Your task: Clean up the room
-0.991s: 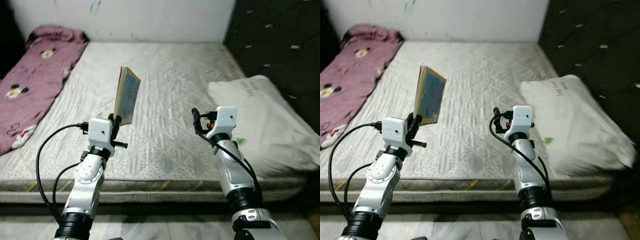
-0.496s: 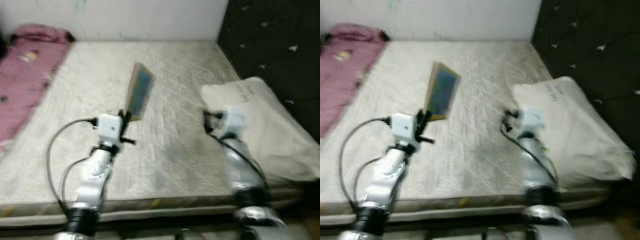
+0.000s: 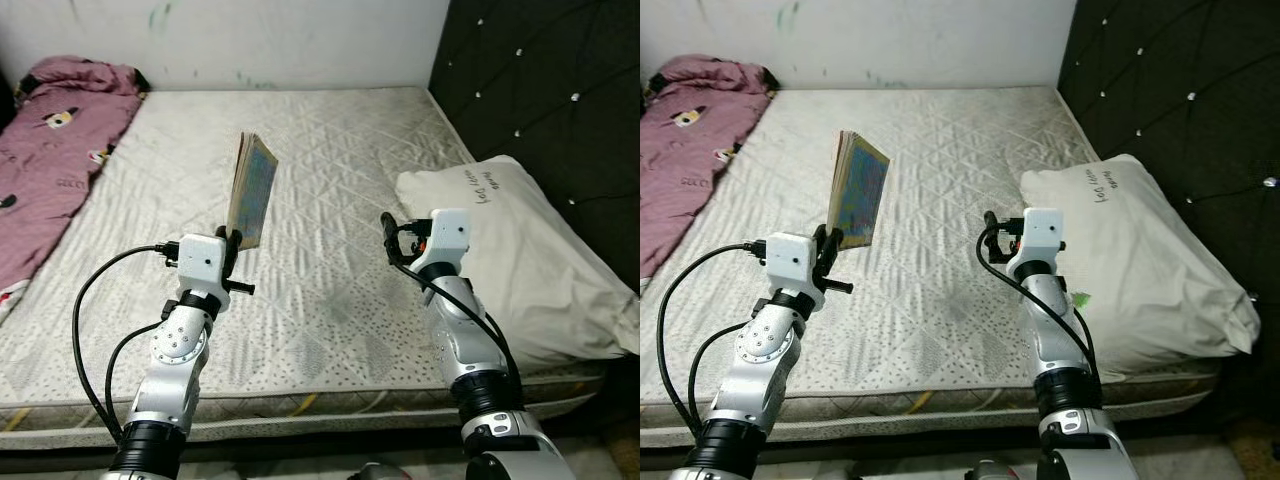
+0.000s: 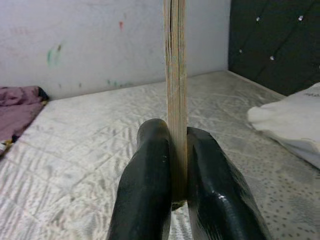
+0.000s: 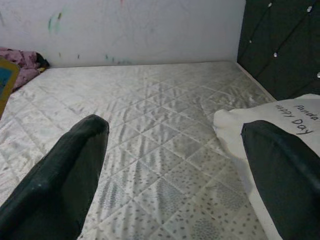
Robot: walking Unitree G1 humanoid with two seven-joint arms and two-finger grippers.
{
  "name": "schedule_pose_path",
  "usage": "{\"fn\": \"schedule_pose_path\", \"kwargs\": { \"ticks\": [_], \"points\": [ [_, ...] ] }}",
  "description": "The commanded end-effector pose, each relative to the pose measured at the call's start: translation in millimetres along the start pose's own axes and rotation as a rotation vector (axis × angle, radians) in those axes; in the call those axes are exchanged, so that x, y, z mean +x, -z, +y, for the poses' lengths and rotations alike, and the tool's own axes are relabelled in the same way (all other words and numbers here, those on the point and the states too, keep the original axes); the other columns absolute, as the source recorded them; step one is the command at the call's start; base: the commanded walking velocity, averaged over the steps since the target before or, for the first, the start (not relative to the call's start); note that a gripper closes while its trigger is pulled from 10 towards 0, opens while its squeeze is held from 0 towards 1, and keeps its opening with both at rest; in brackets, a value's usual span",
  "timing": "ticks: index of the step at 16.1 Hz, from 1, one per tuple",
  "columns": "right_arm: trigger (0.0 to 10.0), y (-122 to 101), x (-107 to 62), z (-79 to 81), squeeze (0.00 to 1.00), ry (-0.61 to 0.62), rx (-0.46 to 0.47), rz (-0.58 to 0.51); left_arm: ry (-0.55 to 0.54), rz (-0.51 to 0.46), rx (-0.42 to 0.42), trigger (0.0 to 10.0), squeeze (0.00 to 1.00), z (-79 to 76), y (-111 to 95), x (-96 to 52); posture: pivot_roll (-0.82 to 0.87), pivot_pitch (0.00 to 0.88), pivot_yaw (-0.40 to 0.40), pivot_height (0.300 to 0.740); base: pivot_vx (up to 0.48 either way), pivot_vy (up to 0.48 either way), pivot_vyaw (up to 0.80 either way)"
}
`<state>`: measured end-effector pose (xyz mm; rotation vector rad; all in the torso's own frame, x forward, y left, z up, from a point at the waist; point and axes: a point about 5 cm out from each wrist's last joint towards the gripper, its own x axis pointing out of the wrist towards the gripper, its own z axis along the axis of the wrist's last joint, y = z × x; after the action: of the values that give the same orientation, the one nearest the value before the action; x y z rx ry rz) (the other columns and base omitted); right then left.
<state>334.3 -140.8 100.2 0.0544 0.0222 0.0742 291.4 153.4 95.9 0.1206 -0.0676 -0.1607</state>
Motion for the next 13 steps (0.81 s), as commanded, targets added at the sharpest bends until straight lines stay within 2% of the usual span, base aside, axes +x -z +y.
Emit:
{"fn": "schedule_pose_path", "kwargs": {
  "ticks": [1,13],
  "points": [
    [10.0,-0.9,0.6,-2.1,0.00,0.011,0.001,0.001,0.005,-0.055,0.012,10.0,0.00,0.7,-11.7,3.6,-0.09,0.000,0.003,0.740,0.000,-0.307,0.00],
    [10.0,-0.2,1.0,-2.1,0.00,0.005,-0.007,0.003,0.010,-0.062,0.014,10.0,0.00,-1.7,-12.7,4.4,-0.09,0.000,0.000,0.740,0.000,-0.302,0.00]
  ]
}}
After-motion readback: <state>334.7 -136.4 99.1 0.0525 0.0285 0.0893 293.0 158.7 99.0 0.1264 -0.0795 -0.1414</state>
